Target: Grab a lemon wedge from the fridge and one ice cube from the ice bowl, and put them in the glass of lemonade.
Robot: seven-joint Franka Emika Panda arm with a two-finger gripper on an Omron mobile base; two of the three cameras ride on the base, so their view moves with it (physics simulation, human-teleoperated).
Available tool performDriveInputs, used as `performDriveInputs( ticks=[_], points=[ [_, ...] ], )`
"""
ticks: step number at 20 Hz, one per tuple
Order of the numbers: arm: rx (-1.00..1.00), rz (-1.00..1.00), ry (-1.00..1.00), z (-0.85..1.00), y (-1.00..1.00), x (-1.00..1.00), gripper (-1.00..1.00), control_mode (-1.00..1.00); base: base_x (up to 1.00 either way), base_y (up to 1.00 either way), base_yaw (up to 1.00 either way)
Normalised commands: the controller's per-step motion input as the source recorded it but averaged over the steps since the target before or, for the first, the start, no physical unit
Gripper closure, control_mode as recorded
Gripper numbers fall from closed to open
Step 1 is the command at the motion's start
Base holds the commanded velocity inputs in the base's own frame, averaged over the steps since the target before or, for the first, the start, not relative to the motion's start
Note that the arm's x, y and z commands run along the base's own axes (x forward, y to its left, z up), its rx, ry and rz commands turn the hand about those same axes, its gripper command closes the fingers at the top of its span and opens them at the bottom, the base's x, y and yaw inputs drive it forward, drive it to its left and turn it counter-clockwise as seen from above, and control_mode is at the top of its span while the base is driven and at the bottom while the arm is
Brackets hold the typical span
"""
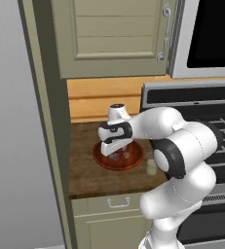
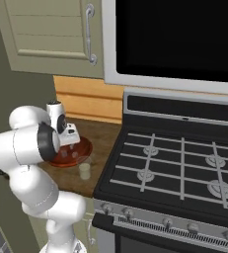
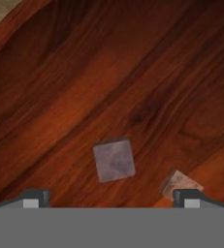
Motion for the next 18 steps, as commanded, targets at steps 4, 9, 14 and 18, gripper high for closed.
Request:
performDriveInputs(
  ticks=[4,9,14,18],
  points=[
    [0.00,0.00,0.00,-0.28,0.01,0.00,-1.00,-1.00,0.00,0.00,0.00],
    [0.01,0.00,0.00,-0.49,0.09,0.05,-1.00,-1.00,0.00,0.00,0.00],
    [0.02,0.00,0.00,-0.06,-0.02,0.11,-1.00,-1.00,0.00,0.00,0.00],
    [0.00,0.00,0.00,0.00,0.00,0.29,-1.00,-1.00,0.00,0.00,0.00]
  ],
)
